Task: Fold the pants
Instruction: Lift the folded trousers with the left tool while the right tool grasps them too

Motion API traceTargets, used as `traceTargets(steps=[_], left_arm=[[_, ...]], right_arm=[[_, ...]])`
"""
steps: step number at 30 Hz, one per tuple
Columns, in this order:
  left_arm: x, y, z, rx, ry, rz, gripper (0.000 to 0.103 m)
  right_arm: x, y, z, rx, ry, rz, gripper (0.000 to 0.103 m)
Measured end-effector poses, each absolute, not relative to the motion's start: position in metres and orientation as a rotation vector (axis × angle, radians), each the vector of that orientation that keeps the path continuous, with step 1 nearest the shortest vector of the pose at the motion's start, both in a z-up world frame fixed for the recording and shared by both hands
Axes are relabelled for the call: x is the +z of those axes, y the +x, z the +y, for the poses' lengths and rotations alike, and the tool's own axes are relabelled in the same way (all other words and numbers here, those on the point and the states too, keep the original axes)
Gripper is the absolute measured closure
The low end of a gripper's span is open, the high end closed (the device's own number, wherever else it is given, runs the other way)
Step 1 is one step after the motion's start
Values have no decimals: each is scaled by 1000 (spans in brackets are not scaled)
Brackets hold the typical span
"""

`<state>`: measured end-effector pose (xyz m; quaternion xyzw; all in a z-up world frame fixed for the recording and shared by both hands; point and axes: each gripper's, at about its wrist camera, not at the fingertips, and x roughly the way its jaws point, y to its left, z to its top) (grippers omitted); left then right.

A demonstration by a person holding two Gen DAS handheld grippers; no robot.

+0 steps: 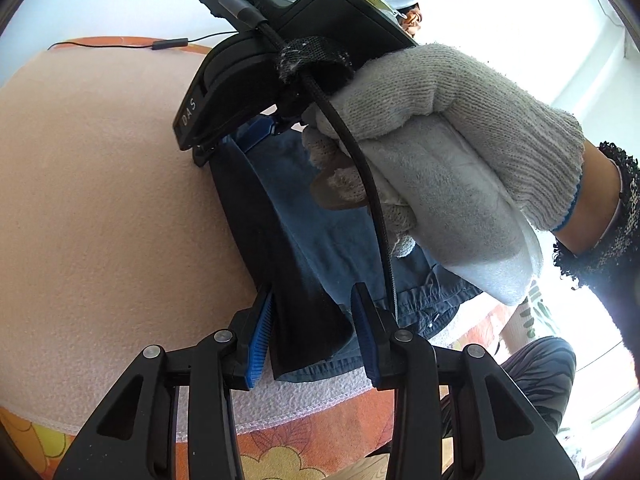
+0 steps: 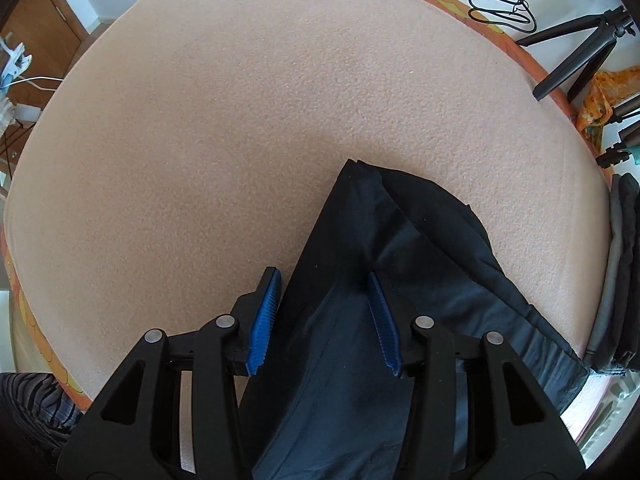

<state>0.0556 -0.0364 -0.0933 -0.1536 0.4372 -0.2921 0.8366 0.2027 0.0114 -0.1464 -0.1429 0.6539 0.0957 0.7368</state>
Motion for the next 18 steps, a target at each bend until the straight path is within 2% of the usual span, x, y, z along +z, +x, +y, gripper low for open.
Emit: traceTargets(steps=[1,2,4,5,7,11,13,16,18], left_arm=[[-93,56,-37,-615,-327,926,68],[-93,56,-38,-608,-326,930,67],[-95,58,-41,-572,-310,945,58],[-96,59,-41,-555,-303,956,52],[-99,62,-43,-522,-296,982,47],[-104,65,-40,-530,-313,1007,47],[-102,66,-41,-559,-330,993,50],[-92,63,-46,-597,-307,939,69],[-84,60,-51,-624,-295,904,78]], right_arm=[[-146,202,10,213,-303,1437,77],[-144,202,6,222,-284,1434,80],[-141,198,-1,234,-226,1423,91],[-138,197,-6,239,-193,1414,92],[-132,194,-17,249,-126,1393,96],[-117,186,-40,275,-6,1343,97],[-106,180,-50,288,40,1310,98],[-95,173,-65,295,113,1262,98],[-87,169,-75,296,148,1228,98]])
